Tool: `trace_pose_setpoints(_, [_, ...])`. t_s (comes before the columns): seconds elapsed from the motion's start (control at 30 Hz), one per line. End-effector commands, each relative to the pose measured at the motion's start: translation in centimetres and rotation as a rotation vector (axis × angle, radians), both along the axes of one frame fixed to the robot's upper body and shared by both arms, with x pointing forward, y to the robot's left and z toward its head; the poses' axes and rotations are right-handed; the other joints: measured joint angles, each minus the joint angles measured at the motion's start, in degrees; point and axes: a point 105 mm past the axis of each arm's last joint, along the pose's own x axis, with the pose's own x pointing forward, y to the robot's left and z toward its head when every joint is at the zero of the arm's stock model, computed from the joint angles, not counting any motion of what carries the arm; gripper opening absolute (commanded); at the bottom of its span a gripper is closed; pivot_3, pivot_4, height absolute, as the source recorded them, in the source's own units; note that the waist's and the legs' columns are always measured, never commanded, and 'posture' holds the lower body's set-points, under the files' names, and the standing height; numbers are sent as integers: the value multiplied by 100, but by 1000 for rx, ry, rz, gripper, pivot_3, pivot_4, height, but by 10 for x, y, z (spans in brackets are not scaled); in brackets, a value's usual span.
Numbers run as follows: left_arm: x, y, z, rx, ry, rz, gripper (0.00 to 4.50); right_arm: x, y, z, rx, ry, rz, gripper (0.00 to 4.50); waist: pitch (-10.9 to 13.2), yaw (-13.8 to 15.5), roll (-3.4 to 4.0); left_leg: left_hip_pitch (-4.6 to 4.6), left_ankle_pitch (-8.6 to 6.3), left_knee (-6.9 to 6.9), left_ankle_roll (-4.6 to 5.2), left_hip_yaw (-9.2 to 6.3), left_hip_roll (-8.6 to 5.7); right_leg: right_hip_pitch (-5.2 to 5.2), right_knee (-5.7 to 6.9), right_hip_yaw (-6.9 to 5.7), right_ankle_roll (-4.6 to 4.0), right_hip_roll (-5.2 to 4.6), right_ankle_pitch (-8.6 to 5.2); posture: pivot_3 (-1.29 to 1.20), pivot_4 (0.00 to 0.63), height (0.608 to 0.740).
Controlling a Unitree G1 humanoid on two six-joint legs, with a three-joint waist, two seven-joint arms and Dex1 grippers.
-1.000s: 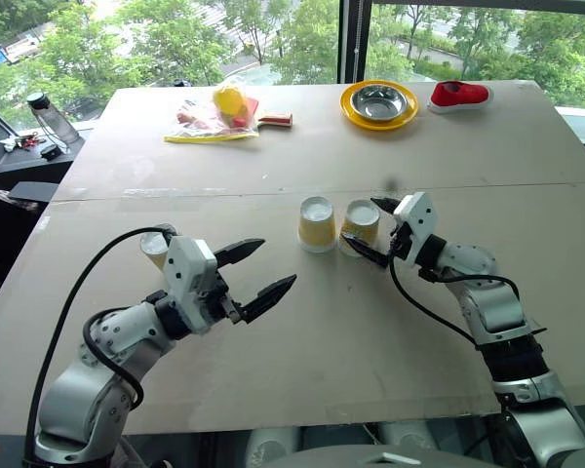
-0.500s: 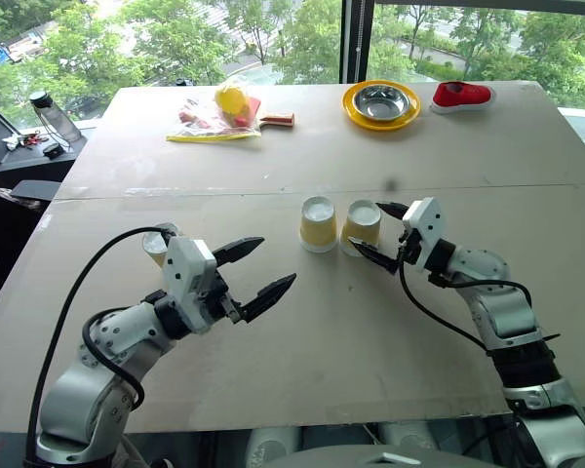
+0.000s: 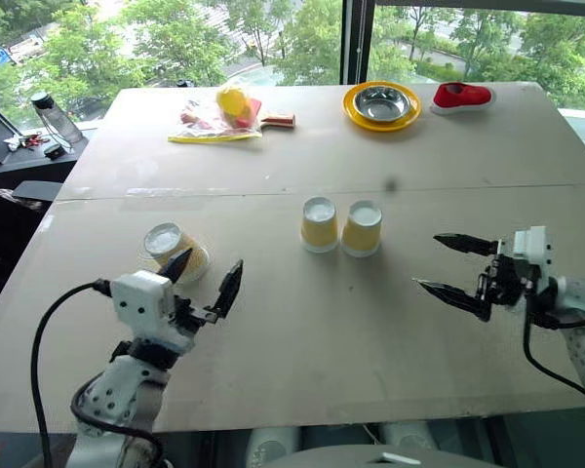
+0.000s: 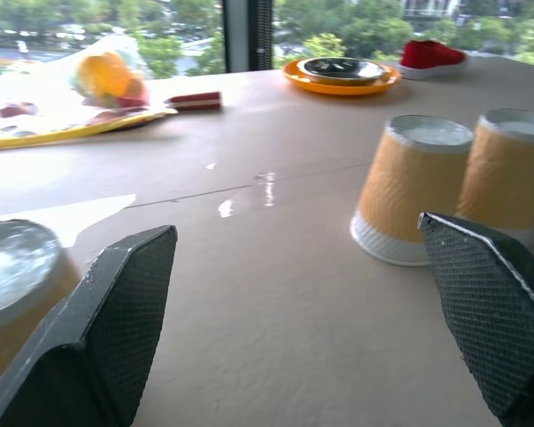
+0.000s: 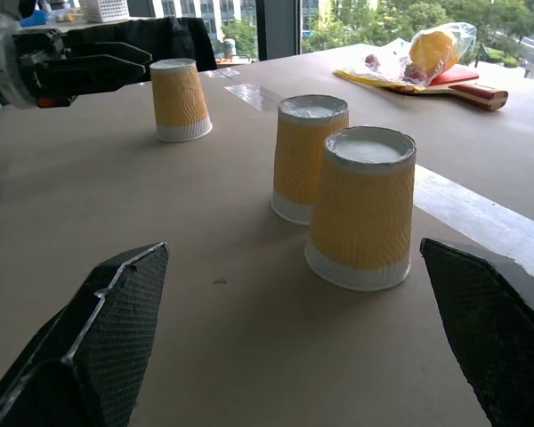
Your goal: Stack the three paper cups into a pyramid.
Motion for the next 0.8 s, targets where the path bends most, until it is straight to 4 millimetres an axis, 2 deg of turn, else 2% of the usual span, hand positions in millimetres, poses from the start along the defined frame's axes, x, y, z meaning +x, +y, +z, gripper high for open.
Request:
trace_pose_setpoints(0.03, [-7, 24, 10, 75, -91, 191, 4500, -20, -9, 17, 56, -77, 92, 4477, -2, 43, -4, 3, 0, 1, 0, -7, 1, 3, 2, -1, 0, 4, 0, 0, 150, 740])
trace_pose_setpoints(0.13, [-8, 40, 10, 76, -112, 293, 4500, -32, -15, 23, 112, -63, 137, 4477, -2, 89, -3, 10, 0, 10, 0, -18, 1, 18, 3, -7, -2, 11, 0, 0, 150, 740])
trace_pose_setpoints(0.23, [-2, 49, 2, 70, -95, 309, 4500, -39, -16, 27, 127, -50, 181, 4477, -3, 99, -2, 10, 0, 18, 0, -17, -1, 23, 3, -19, -2, 8, 0, 0, 150, 740])
trace_pose_setpoints(0.43, [19, 51, -2, 89, -88, 234, 4500, -44, -14, 33, 148, -62, 194, 4477, -5, 100, -6, 14, 0, 26, 0, -28, -3, 34, 2, -39, -2, 8, 0, 0, 150, 740])
trace_pose_setpoints(0.6, [34, 42, -3, 88, -101, 176, 4500, -47, -10, 35, 157, -65, 188, 4477, -6, 105, -5, 12, 0, 26, 0, -38, -2, 37, 2, -52, -2, 7, 0, 0, 150, 740])
trace_pose_setpoints(0.8, [50, 42, -9, 68, -87, 162, 4500, -45, -4, 39, 165, -65, 179, 4477, -6, 99, -7, 13, 0, 26, -1, -44, -3, 43, 2, -60, -1, 5, 0, 0, 150, 740])
